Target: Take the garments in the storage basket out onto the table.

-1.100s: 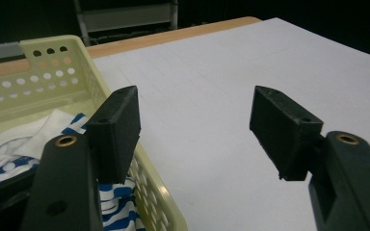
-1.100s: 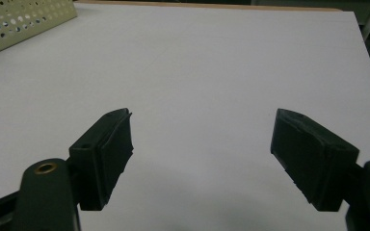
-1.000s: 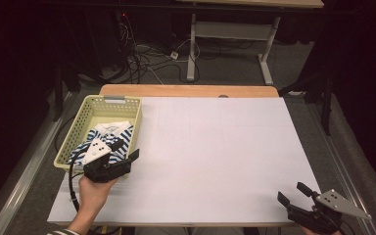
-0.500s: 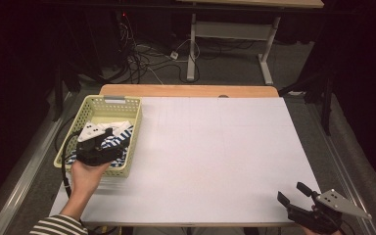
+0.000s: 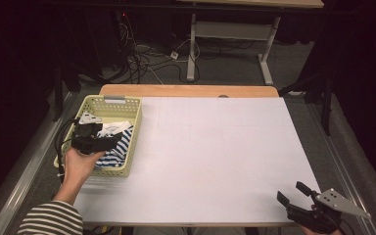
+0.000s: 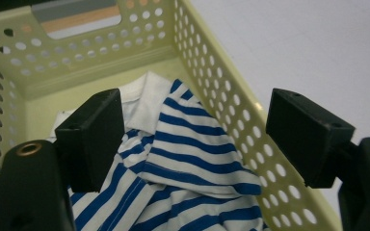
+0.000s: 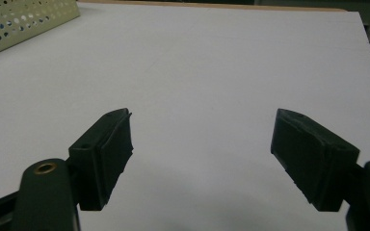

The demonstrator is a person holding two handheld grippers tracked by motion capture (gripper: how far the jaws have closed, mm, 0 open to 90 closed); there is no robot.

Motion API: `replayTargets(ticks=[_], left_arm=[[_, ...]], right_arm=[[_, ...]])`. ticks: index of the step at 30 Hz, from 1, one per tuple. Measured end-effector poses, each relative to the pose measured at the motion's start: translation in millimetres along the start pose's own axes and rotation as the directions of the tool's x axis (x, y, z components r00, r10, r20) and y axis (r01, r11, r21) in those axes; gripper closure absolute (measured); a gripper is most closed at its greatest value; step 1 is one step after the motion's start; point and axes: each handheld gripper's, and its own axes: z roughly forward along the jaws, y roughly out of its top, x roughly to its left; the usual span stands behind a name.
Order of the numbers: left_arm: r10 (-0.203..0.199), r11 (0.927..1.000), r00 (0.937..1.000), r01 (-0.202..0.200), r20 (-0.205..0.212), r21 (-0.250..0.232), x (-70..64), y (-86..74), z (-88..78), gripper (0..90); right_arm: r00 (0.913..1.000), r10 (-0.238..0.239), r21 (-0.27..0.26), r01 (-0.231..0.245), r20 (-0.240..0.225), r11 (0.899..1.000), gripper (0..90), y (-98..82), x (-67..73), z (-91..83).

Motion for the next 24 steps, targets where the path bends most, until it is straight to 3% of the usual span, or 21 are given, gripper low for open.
replayTargets(ticks=[8, 13, 24], left_arm=[[-0.033, 0.9954, 0.9993, 0.034, -0.016, 0.09, 14.0, 7.1, 20.8, 17.7], [-0.02, 0.9912, 0.9991, 0.025, -0.038, 0.13, 16.9, 10.0, 30.4, 17.6], [-0.048, 0.9675, 0.9957, 0.066, -0.079, 0.244, 27.5, 15.6, 57.5, 14.1]], right_arm=[[1.0, 0.001, -0.001, -0.001, 0.003, 1.0, 22.4, 0.0, 0.1, -0.1], [1.0, 0.0, -0.002, 0.0, 0.003, 1.0, 22.4, -0.1, 0.1, -0.3], [1.0, -0.002, -0.002, 0.002, 0.002, 1.0, 22.3, 0.1, 0.5, -0.3]])
